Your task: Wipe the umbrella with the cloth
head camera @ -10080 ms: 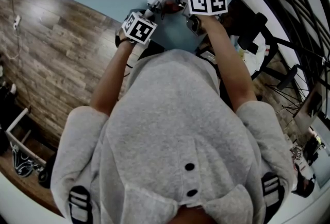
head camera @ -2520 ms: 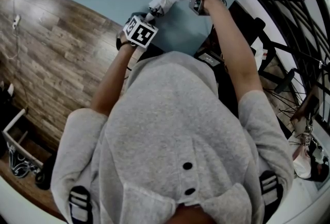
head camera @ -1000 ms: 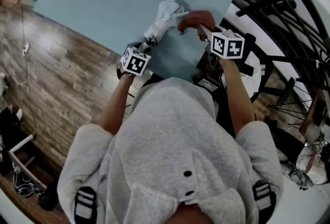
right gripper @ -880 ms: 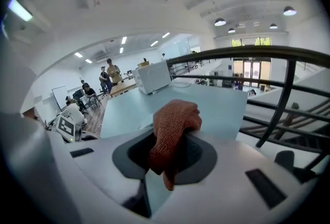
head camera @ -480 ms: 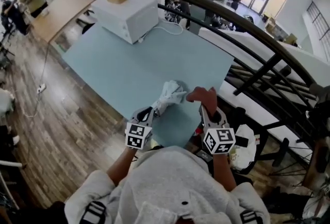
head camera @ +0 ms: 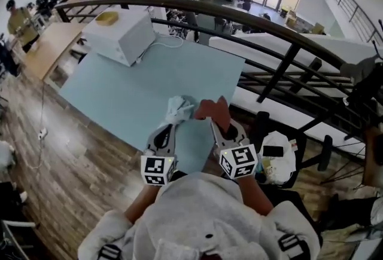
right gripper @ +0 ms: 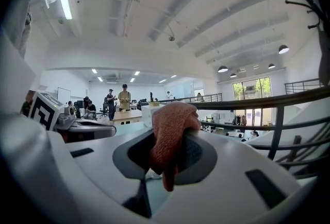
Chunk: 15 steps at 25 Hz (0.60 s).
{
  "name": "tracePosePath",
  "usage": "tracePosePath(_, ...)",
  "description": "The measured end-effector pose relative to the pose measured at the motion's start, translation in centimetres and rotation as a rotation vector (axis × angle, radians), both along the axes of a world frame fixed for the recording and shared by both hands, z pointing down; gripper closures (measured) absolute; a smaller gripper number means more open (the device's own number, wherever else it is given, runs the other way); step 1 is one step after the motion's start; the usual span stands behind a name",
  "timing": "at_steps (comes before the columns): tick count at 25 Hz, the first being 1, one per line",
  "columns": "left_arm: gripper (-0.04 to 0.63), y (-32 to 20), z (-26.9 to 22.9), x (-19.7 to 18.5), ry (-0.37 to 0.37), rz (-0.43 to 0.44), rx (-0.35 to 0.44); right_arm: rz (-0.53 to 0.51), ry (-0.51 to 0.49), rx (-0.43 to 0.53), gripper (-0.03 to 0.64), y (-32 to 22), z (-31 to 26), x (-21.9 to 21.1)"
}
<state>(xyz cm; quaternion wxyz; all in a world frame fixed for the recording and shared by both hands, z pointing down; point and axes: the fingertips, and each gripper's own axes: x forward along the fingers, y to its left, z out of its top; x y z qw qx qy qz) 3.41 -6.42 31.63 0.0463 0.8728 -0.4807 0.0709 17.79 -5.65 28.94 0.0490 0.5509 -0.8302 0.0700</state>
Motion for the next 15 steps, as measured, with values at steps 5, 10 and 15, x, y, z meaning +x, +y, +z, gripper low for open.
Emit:
tracePosePath(5,0.58,0.7,-0.5,1.7,-0.005,0.027,0.015,0.004,0.004,-0.008,0.537,0.9,0.4,1.0)
tracePosePath(10,0.58,0.6,-0.6,2.6,-0.007,0.029,0.022,-0.008,0.0,-0.005,0.537,0.7,0.5,1.3)
tracePosePath(15,0.58,0.4,-0.7,2.8,-0.007,0.019,0.035,-0.024,0.01,0.009,0.537,0.3,0.1,1.4)
